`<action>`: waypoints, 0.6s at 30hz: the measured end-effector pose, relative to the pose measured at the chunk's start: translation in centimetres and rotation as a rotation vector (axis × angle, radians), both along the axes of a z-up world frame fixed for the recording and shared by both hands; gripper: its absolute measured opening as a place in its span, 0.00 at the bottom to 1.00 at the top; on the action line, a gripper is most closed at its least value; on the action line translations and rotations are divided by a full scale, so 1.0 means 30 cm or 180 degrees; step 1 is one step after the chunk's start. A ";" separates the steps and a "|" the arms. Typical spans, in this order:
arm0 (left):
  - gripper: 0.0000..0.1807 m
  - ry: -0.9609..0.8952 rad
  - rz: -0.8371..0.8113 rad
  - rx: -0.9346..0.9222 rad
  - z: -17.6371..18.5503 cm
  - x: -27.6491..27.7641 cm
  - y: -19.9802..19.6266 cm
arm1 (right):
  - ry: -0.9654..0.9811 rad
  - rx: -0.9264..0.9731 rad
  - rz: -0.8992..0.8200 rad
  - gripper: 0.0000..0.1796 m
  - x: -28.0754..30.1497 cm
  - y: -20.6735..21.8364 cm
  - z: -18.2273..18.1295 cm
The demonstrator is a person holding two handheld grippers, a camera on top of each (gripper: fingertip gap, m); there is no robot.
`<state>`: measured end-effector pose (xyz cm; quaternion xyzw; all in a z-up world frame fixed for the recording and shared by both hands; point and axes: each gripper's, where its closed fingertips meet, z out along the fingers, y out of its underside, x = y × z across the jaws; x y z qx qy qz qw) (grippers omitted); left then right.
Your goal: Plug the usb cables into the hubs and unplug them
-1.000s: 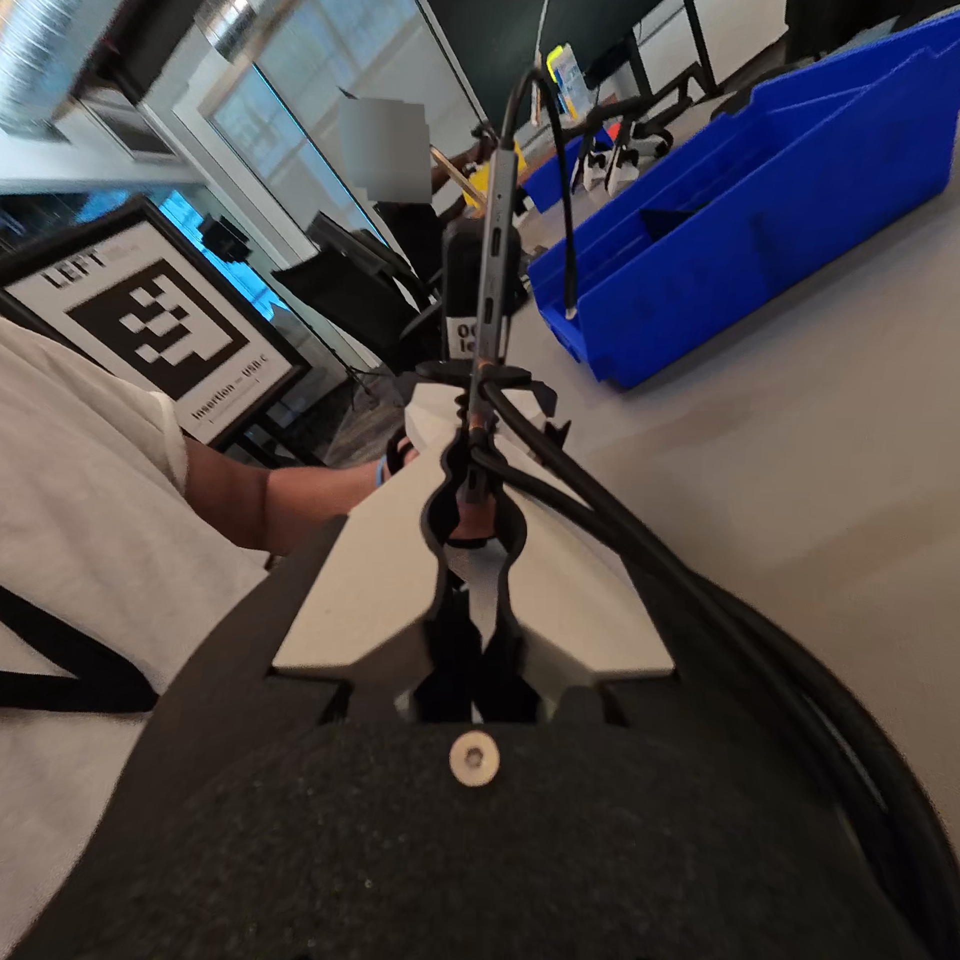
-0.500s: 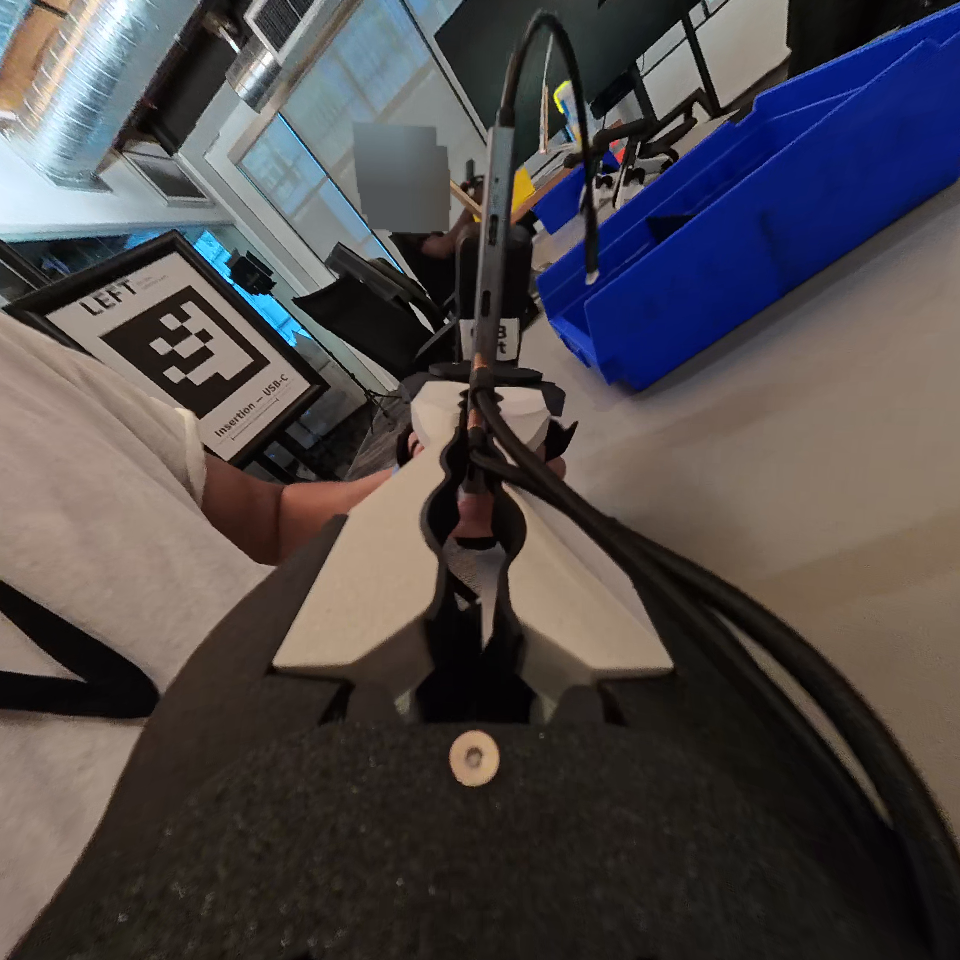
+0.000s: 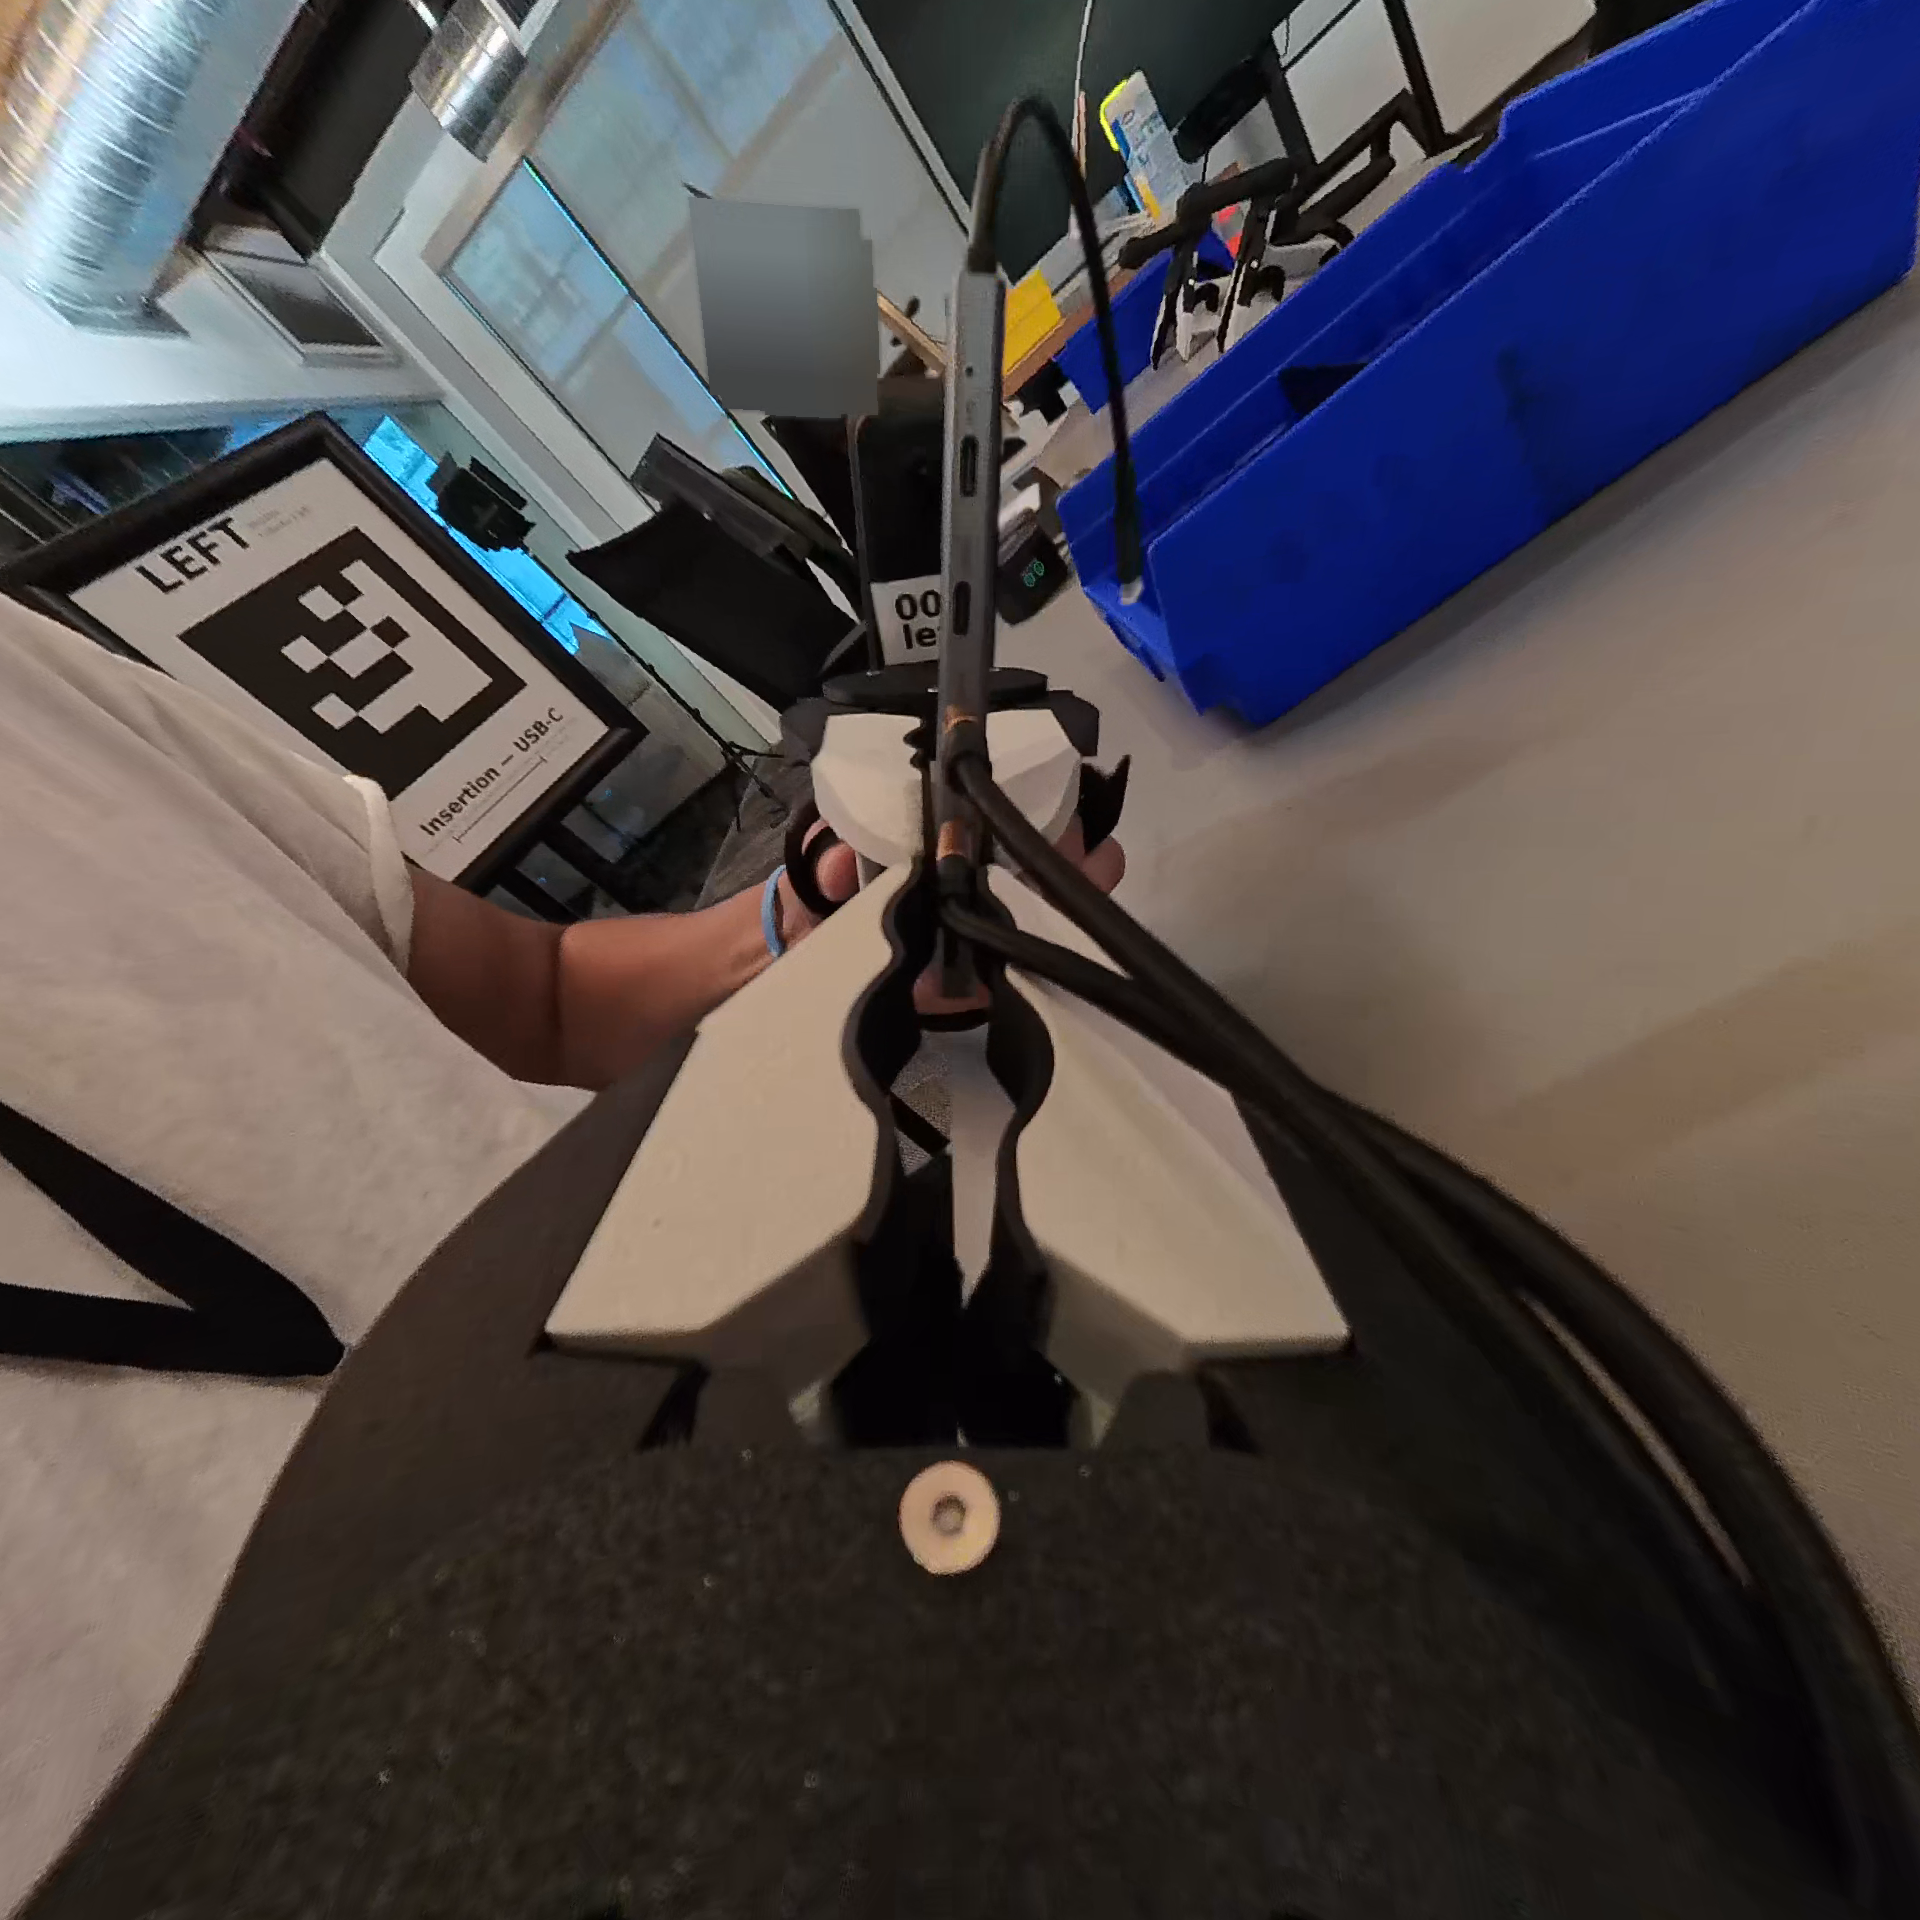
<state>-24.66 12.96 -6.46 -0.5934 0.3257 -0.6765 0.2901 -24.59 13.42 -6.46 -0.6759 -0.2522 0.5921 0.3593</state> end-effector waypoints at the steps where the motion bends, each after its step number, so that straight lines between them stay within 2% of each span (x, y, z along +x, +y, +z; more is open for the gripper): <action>1: 0.05 0.0009 -0.0005 0.0008 0.000 0.000 -0.001 | 0.0045 -0.0024 -0.0001 0.02 0.000 -0.001 0.000; 14: 0.05 -0.0411 -0.0150 -0.0459 0.035 -0.002 -0.004 | 0.0335 -0.0262 0.0082 0.02 -0.015 -0.005 0.016; 18: 0.05 -0.0228 -0.0077 -0.0455 0.007 0.009 0.007 | 0.0212 -0.0260 -0.0010 0.02 -0.012 0.008 -0.014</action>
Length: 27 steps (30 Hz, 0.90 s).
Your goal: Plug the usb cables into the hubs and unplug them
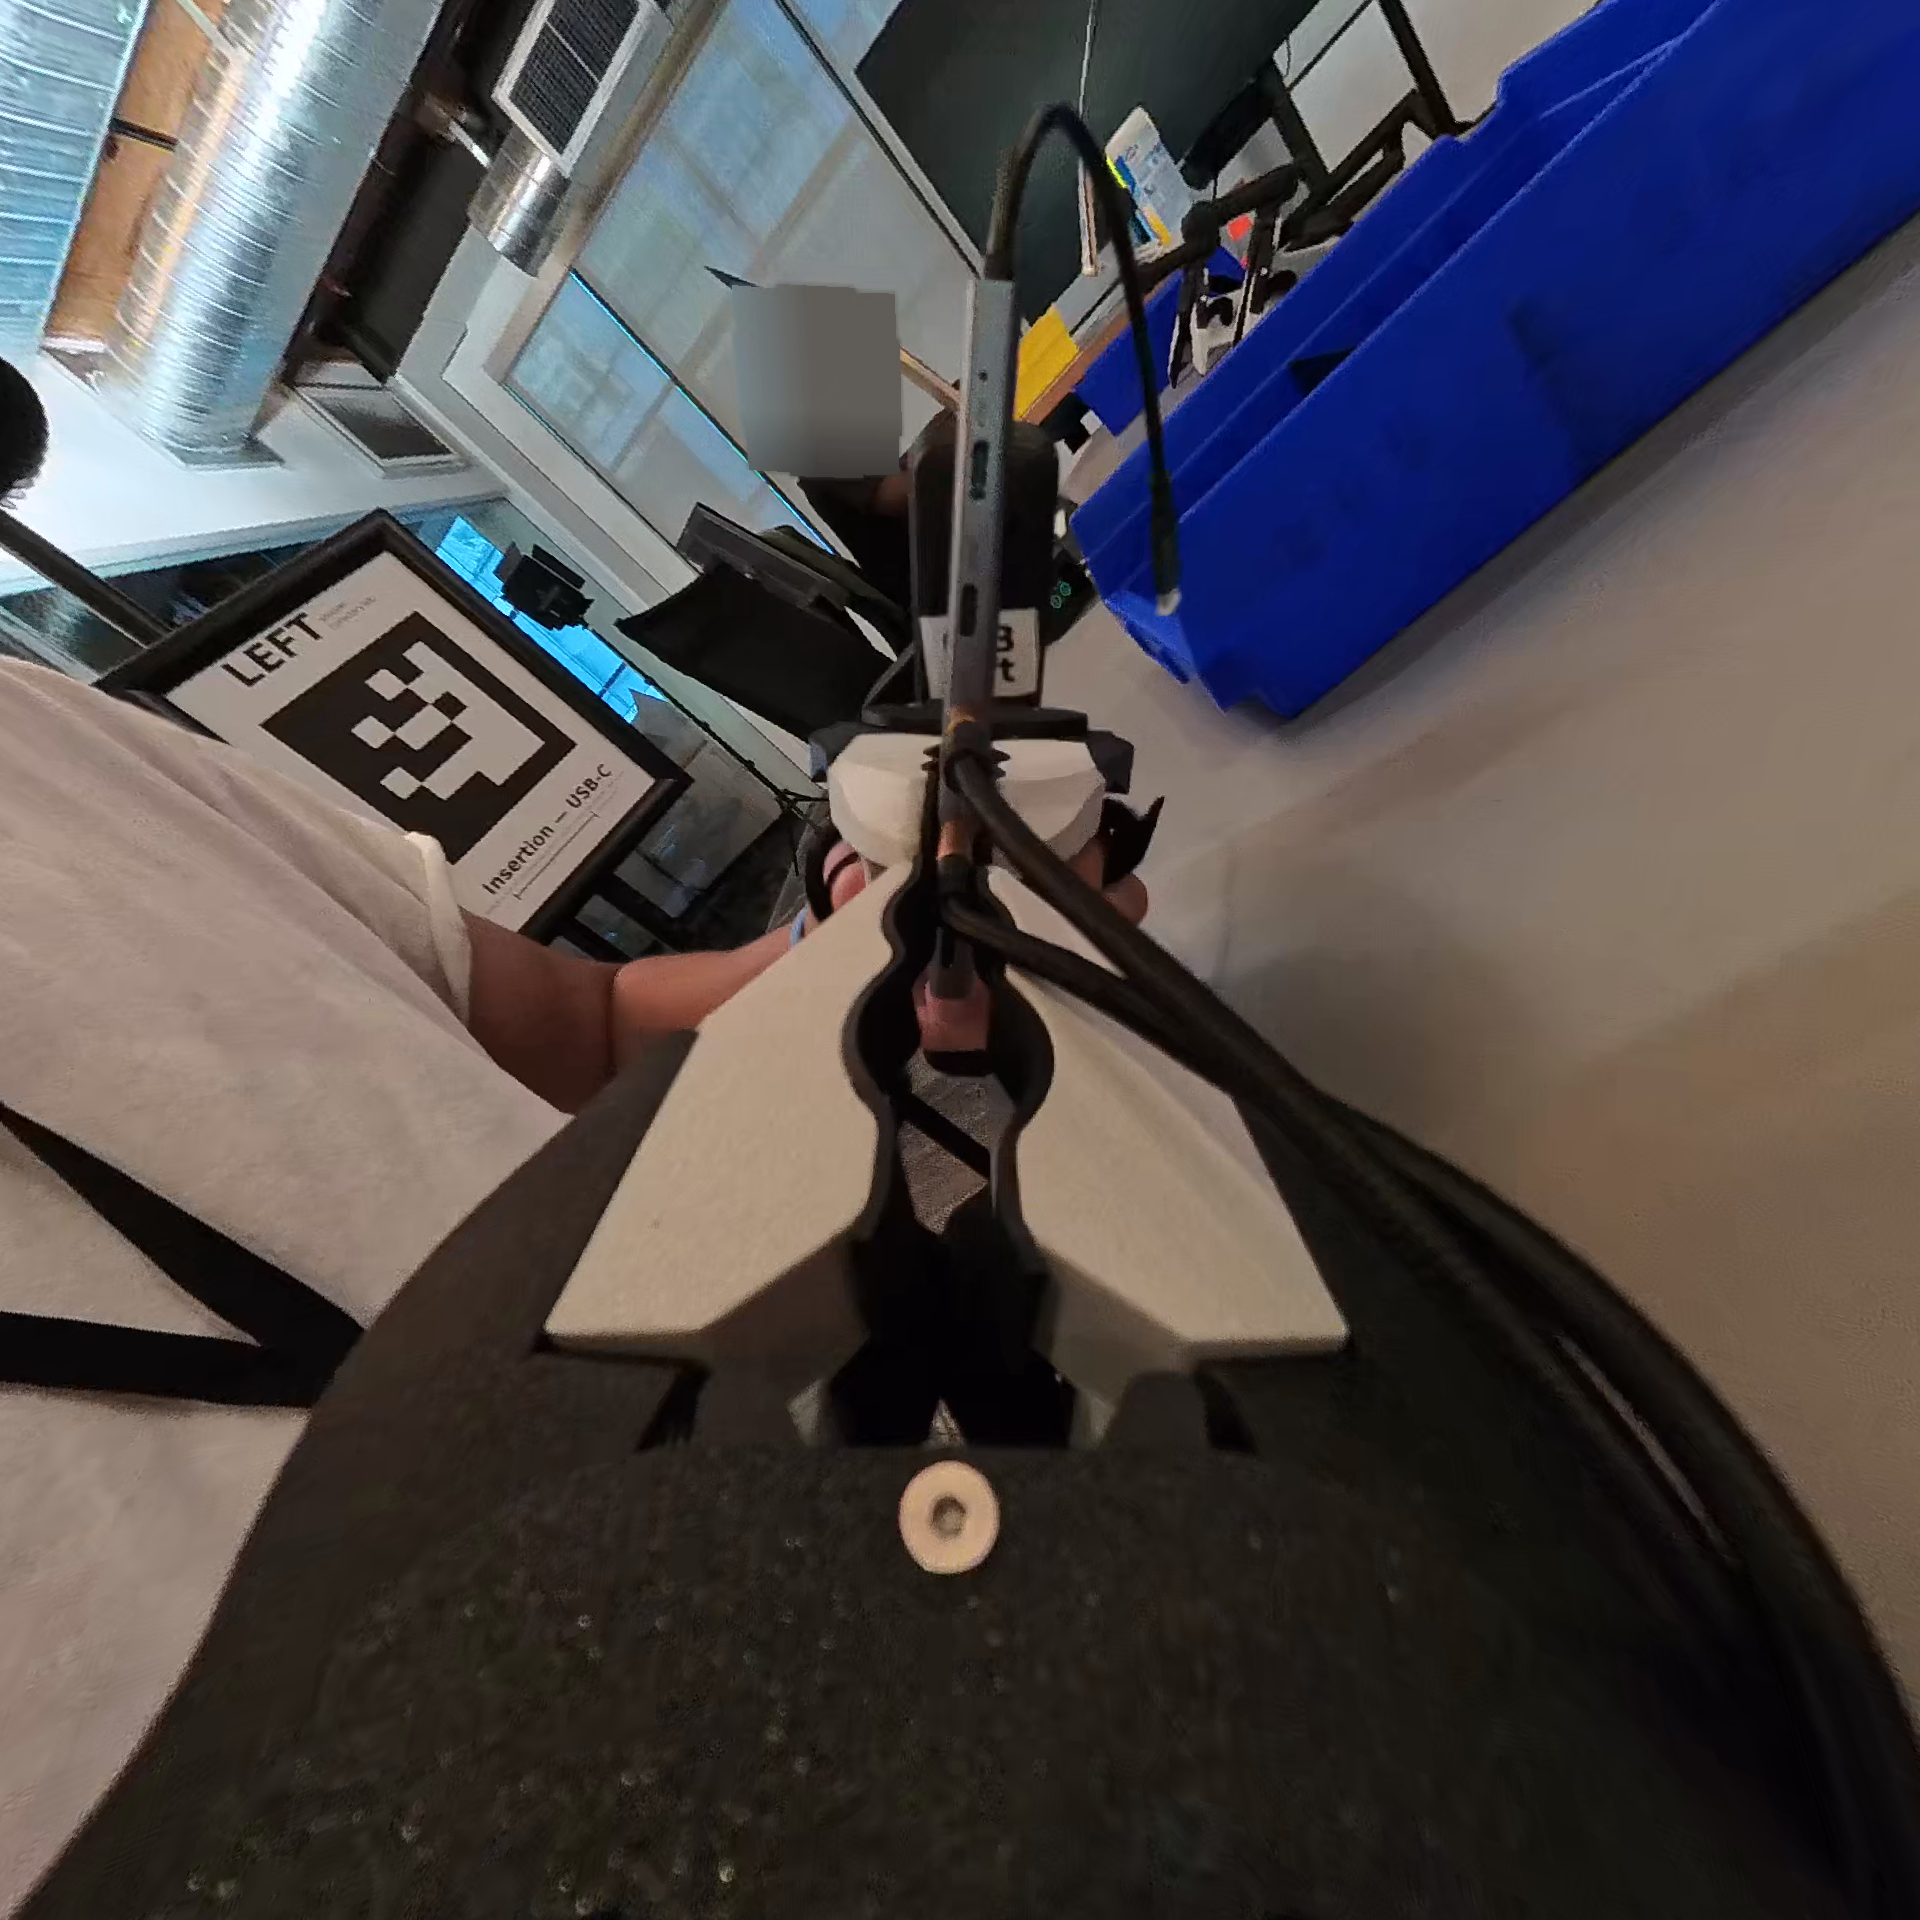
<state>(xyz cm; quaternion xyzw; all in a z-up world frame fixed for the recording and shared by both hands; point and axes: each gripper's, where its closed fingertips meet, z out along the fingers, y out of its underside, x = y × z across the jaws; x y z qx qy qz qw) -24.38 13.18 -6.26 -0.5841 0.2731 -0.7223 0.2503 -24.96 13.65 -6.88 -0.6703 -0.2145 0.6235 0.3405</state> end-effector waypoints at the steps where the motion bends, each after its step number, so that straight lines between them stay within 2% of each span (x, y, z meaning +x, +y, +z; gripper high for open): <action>1: 0.05 0.0034 -0.0011 0.0028 -0.002 -0.002 0.001 | 0.0039 -0.0021 -0.0015 0.02 -0.002 0.002 0.000; 10: 0.06 0.0300 -0.0207 0.0424 -0.006 -0.038 -0.029 | -0.0044 0.0145 0.0075 0.02 -0.024 -0.030 -0.004; 11: 0.06 0.0226 -0.0144 0.0393 0.007 -0.054 -0.015 | 0.0072 0.0131 0.0001 0.02 -0.003 -0.020 0.014; 12: 0.06 0.0031 0.0070 0.0246 0.035 -0.112 0.042 | 0.0489 0.0014 -0.0321 0.02 0.102 0.035 0.072; 13: 0.06 -0.0207 0.0421 0.0041 0.067 -0.210 0.133 | 0.0574 -0.0028 -0.0601 0.02 0.228 0.079 0.089; 14: 0.05 -0.0287 0.0703 0.0071 0.089 -0.287 0.193 | 0.0273 0.0230 -0.0756 0.02 0.301 0.081 0.081; 15: 0.05 -0.0078 0.0695 0.0396 0.099 -0.280 0.177 | 0.0121 0.0324 -0.0672 0.02 0.313 0.054 0.091; 17: 0.06 0.0204 0.0303 0.0929 0.122 -0.143 0.060 | -0.0044 0.0483 -0.0514 0.03 0.281 0.015 0.128; 18: 0.06 0.0239 0.0233 0.0946 0.115 -0.090 0.031 | -0.0141 0.0512 -0.0505 0.03 0.276 0.012 0.140; 21: 0.05 0.0043 0.0466 0.0275 0.056 -0.064 0.088 | -0.0411 0.0366 -0.0192 0.03 0.313 -0.049 0.157; 23: 0.05 0.0110 0.0577 0.0149 0.015 -0.080 0.113 | -0.0530 0.0366 -0.0174 0.02 0.395 -0.082 0.200; 27: 0.05 0.0247 0.0453 0.0176 -0.029 -0.082 0.110 | -0.1062 0.0282 -0.0725 0.03 0.630 -0.029 0.252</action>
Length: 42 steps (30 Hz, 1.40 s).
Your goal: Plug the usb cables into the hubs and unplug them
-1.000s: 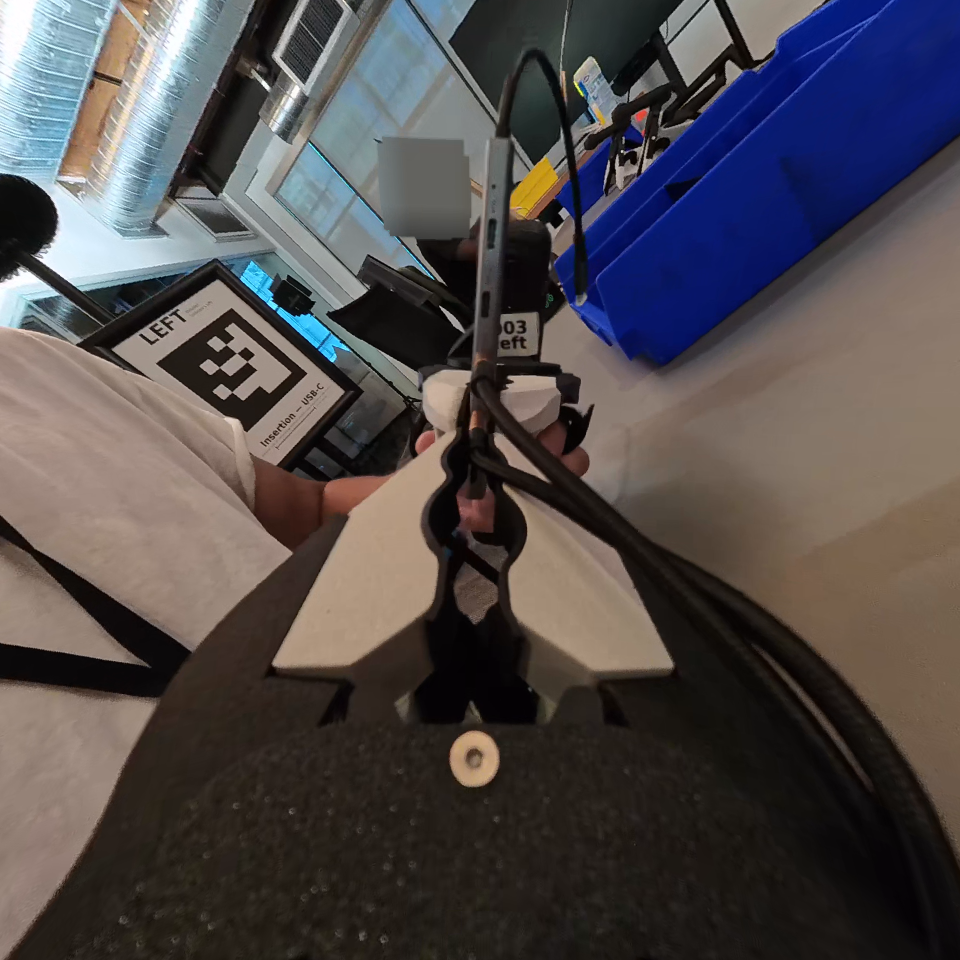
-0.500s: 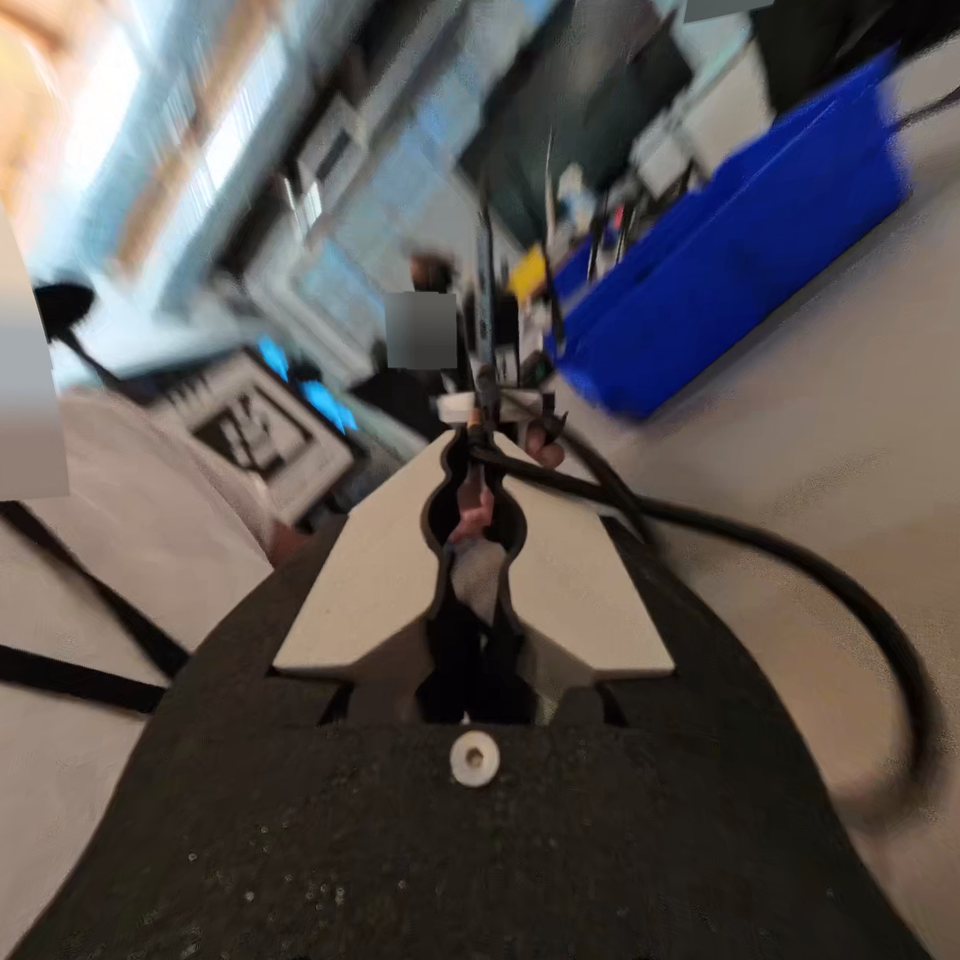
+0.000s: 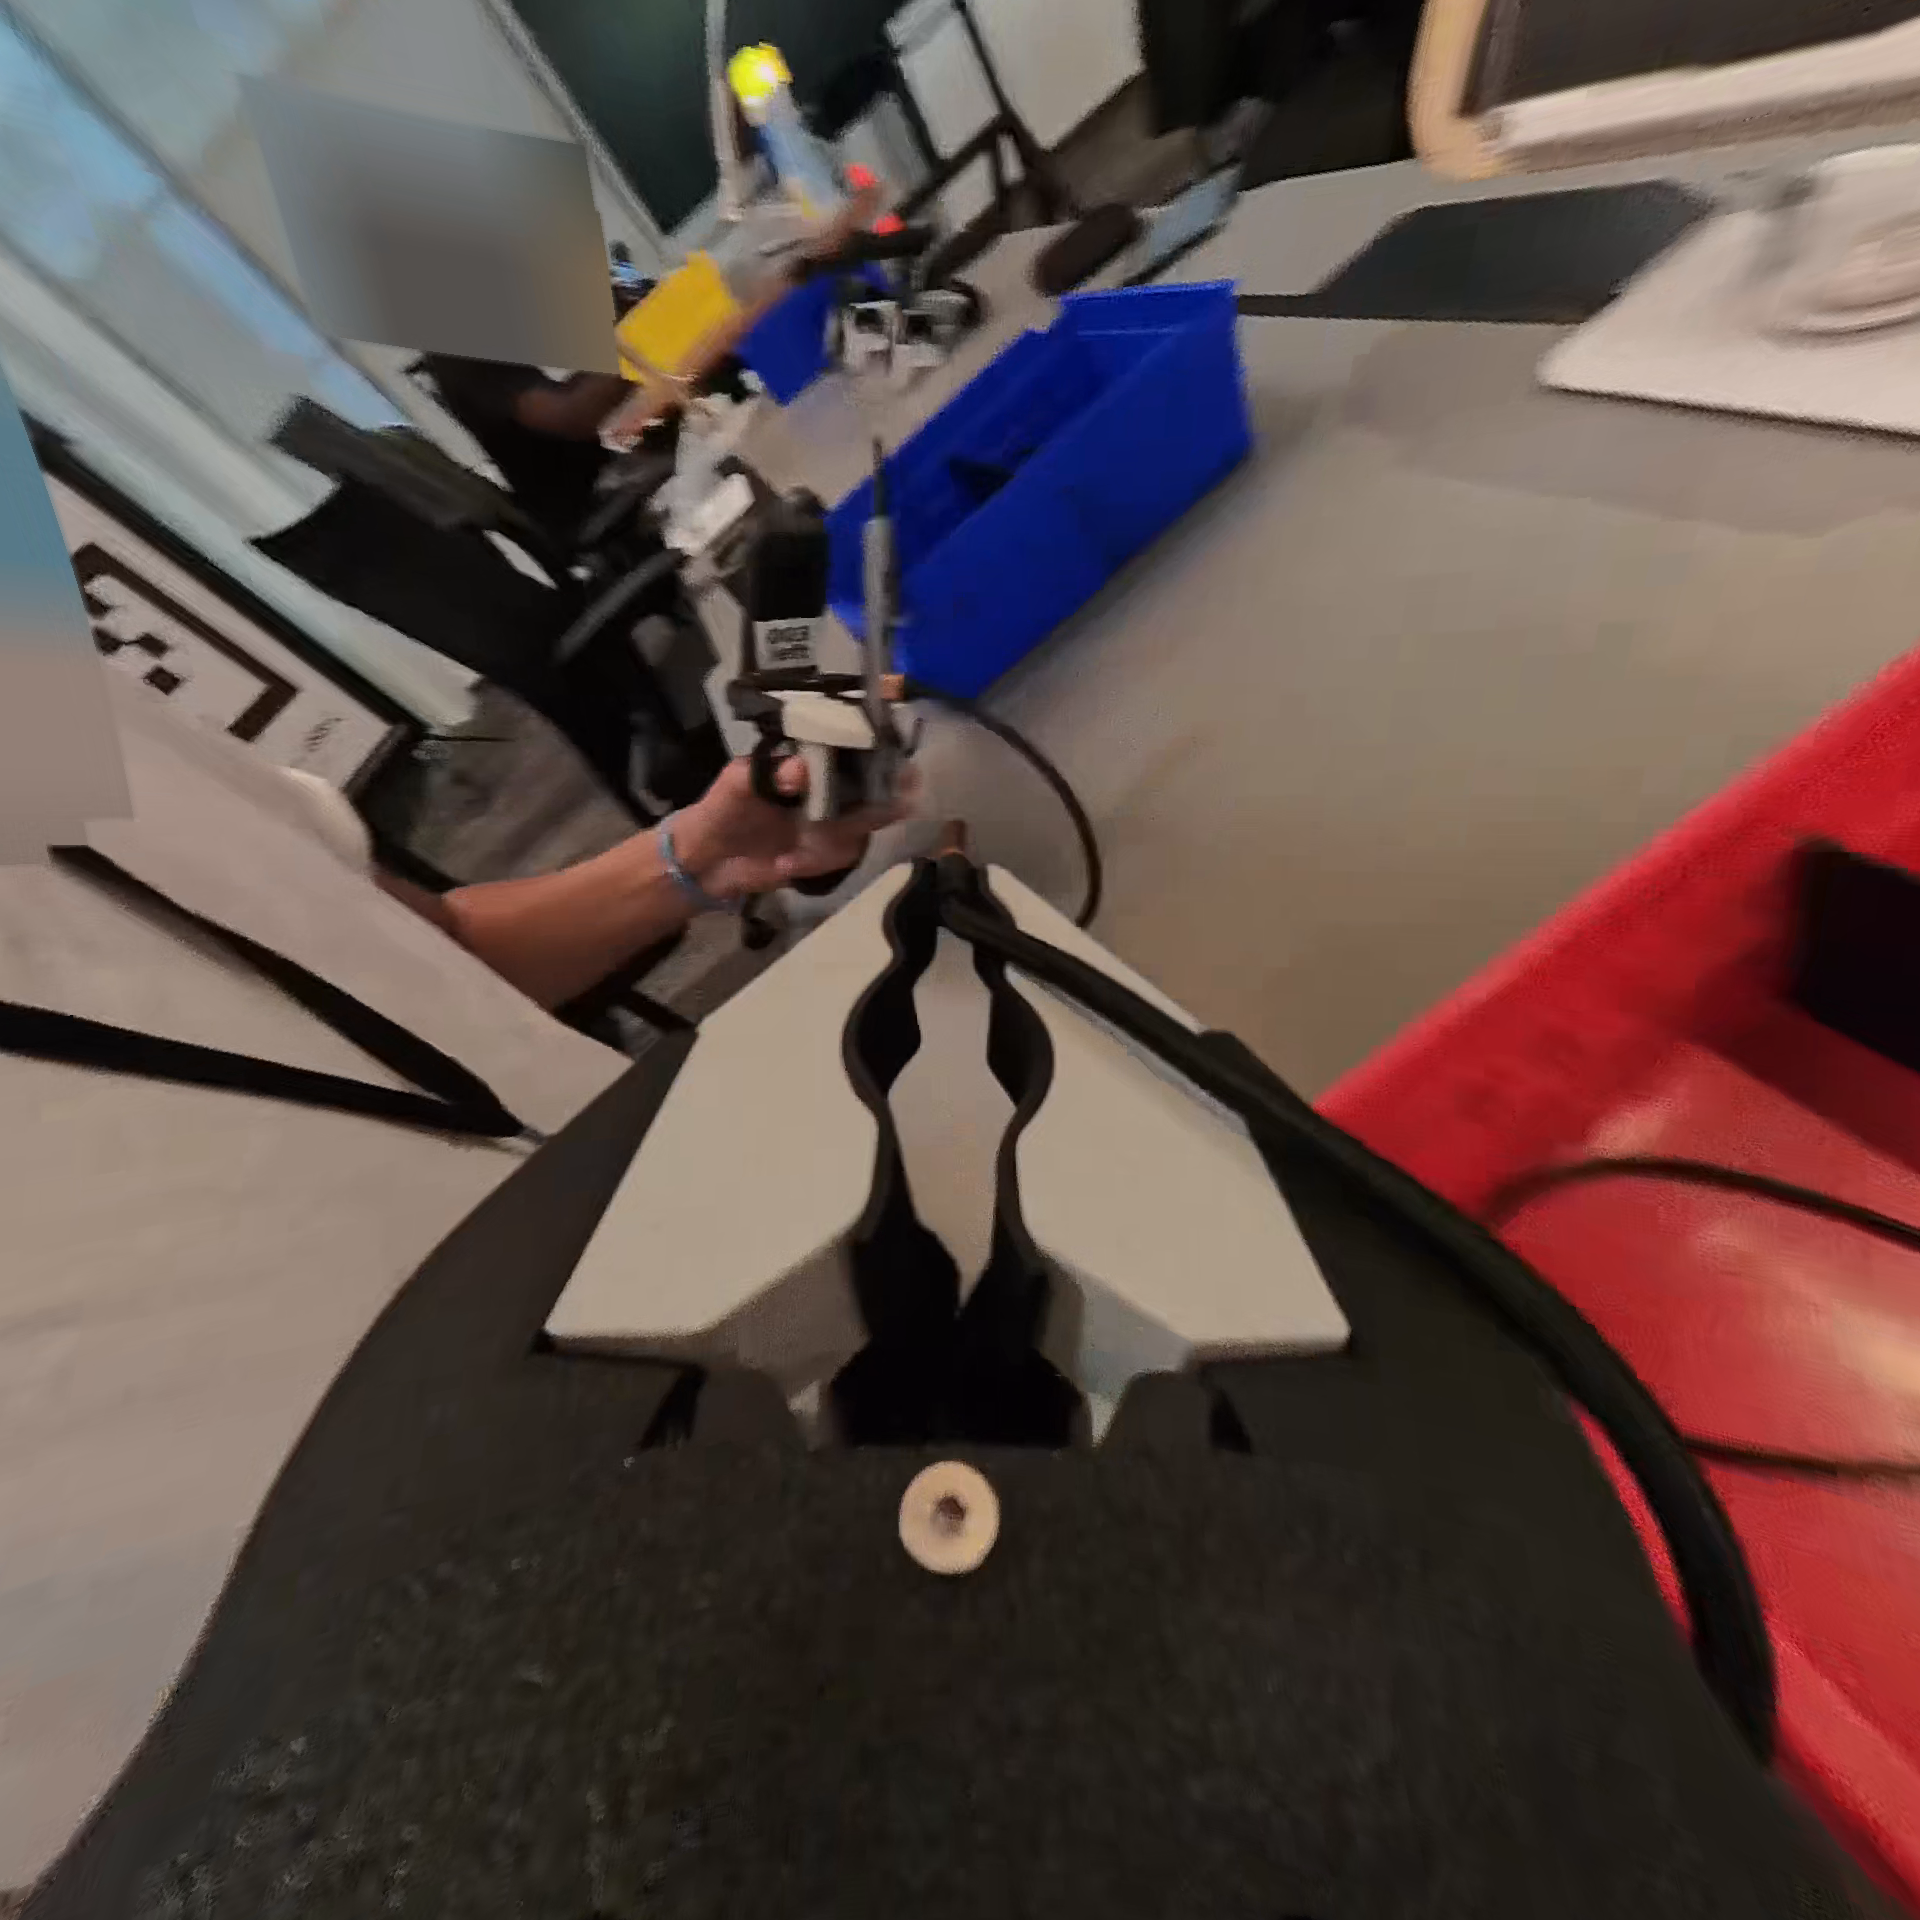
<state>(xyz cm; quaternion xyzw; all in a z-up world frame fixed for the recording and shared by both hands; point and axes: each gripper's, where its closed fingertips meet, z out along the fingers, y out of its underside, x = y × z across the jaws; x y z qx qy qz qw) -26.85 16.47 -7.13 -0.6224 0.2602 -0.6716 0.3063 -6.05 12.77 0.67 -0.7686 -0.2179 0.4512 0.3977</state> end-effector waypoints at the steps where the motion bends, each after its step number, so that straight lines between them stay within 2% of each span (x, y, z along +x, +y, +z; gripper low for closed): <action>1: 0.05 -0.0009 -0.0043 -0.0050 -0.005 0.007 -0.004 | -0.0066 -0.0034 -0.0074 0.03 0.042 0.014 0.014; 7: 0.05 0.0123 -0.0225 0.0051 -0.021 0.061 -0.061 | -0.0158 0.0014 -0.0165 0.03 0.120 0.088 0.099; 14: 0.05 0.0210 -0.0357 0.0181 -0.021 0.069 -0.101 | 0.0790 -0.0278 -0.0250 0.02 0.147 0.220 0.089; 16: 0.05 0.0188 -0.0334 0.0095 -0.025 0.063 -0.092 | 0.0722 -0.0414 -0.0402 0.03 0.179 0.262 0.011; 19: 0.05 0.0009 -0.0321 -0.0023 -0.002 0.047 -0.078 | 0.0364 -0.0888 -0.0648 0.03 0.242 0.305 -0.179; 21: 0.05 0.0038 -0.0278 -0.0008 -0.005 0.043 -0.070 | -0.0244 -0.1167 -0.0823 0.05 0.294 0.308 -0.336; 23: 0.05 0.0094 -0.0280 0.0042 -0.011 0.046 -0.072 | -0.0940 -0.1316 -0.1090 0.13 0.361 0.310 -0.464; 27: 0.05 0.0091 -0.0271 0.0043 -0.011 0.054 -0.075 | -0.1202 -0.1359 -0.1299 0.21 0.393 0.319 -0.524; 30: 0.05 0.0116 -0.0232 0.0061 -0.014 0.052 -0.069 | -0.1347 -0.1286 -0.1448 0.20 0.415 0.309 -0.514; 31: 0.05 0.0107 -0.0211 0.0061 -0.013 0.050 -0.064 | -0.1208 -0.1140 -0.1432 0.20 0.384 0.310 -0.471; 33: 0.05 0.0078 -0.0191 0.0040 -0.010 0.047 -0.057 | -0.0732 -0.0716 -0.1047 0.19 0.227 0.283 -0.345; 36: 0.05 0.0017 -0.0134 0.0022 -0.003 0.048 -0.043 | 0.0088 -0.0426 0.0129 0.19 -0.109 0.114 -0.181; 38: 0.05 -0.0032 -0.0093 0.0035 0.004 0.049 -0.038 | 0.0552 -0.0390 0.0829 0.18 -0.291 -0.018 -0.112; 40: 0.05 -0.0065 -0.0095 0.0024 0.009 0.050 -0.039 | 0.0806 -0.0523 0.1132 0.18 -0.433 -0.083 -0.121; 42: 0.05 -0.0126 -0.0139 -0.0009 0.018 0.053 -0.048 | 0.0695 -0.0576 0.0940 0.18 -0.533 -0.049 -0.210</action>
